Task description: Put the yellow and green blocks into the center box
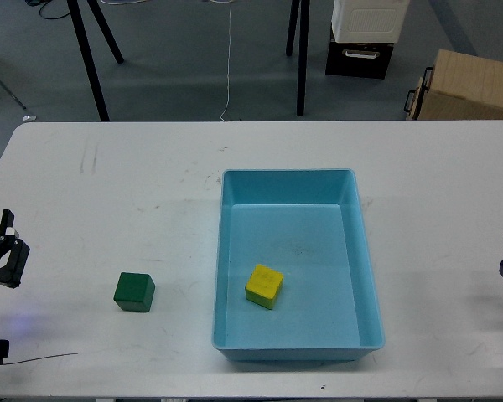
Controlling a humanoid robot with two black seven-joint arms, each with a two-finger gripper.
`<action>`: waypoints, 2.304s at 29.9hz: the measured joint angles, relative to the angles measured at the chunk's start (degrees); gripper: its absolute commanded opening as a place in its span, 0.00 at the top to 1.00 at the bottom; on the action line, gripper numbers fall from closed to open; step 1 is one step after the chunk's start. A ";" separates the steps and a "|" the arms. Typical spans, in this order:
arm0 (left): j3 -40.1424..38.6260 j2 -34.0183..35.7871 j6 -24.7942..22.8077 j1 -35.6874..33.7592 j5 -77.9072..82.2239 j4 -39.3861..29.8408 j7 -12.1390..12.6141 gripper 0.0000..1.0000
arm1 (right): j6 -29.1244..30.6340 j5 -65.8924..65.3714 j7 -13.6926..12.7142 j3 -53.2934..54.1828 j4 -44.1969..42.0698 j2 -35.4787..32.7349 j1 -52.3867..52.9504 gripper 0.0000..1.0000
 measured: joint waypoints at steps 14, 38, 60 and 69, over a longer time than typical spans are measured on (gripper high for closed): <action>-9.15 7.52 0.00 -5.80 -0.82 3.97 9.72 0.00 | 0.00 -0.09 0.10 0.28 -0.26 0.10 0.32 0.00; 36.90 43.68 4.49 -57.71 3.41 4.51 14.29 0.00 | 0.00 -1.41 0.28 -0.53 -2.64 3.56 1.28 0.00; 105.02 17.26 14.77 -110.65 34.92 19.28 14.14 0.00 | 0.00 -1.41 0.42 -0.08 -3.97 6.18 1.42 0.00; 119.32 13.57 15.29 -114.62 45.38 10.02 14.13 0.00 | 0.00 -1.41 0.42 0.16 -5.28 6.20 1.52 0.00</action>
